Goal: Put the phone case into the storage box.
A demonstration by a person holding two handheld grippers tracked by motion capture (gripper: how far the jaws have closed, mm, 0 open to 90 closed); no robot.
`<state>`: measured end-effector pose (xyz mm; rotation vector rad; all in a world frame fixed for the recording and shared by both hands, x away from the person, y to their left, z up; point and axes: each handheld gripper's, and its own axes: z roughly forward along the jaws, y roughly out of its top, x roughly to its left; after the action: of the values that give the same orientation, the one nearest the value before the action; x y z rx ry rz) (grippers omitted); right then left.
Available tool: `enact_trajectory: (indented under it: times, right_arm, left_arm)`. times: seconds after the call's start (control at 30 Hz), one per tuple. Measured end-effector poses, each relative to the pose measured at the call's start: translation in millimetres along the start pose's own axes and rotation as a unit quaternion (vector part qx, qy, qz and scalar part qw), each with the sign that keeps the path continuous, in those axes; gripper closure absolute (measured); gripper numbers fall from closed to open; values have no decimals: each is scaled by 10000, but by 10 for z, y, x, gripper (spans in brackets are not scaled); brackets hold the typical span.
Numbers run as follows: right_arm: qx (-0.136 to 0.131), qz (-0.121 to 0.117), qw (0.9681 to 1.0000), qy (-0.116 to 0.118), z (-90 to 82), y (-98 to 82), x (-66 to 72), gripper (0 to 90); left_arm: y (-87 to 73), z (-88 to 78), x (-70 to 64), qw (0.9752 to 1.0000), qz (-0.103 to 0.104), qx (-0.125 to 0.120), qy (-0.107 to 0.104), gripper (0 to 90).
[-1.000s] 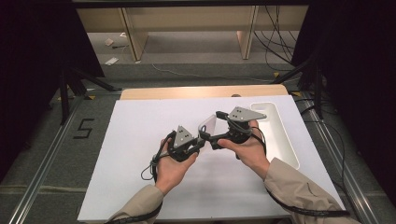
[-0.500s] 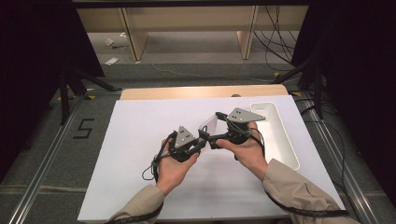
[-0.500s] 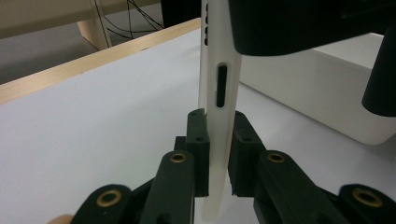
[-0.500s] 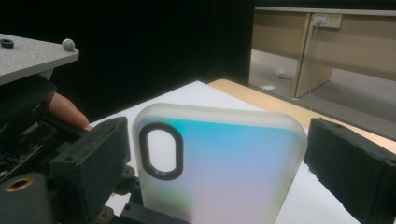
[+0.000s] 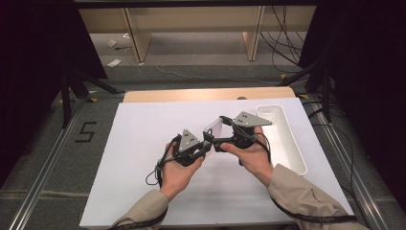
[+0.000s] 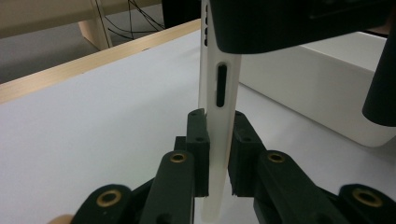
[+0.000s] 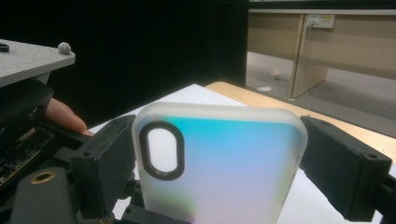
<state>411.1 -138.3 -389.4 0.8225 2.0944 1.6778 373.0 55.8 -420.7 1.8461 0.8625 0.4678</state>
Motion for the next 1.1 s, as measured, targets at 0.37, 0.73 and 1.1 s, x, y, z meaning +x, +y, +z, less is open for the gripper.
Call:
enact_trajectory:
  times: [0.37,0.73,1.1]
  right_arm:
    - [-31,18,10000,-7,6,-10,9,173]
    - [-54,6,10000,-16,-1,-6,13,178]
    - [-26,-35,10000,-46,-15,10,15,181]
  left_arm:
    - [2,1,-3,10000,8,-35,-17,803]
    - [4,-1,-3,10000,17,-69,-50,803]
    - [5,1,-4,9999,104,-112,-76,795]
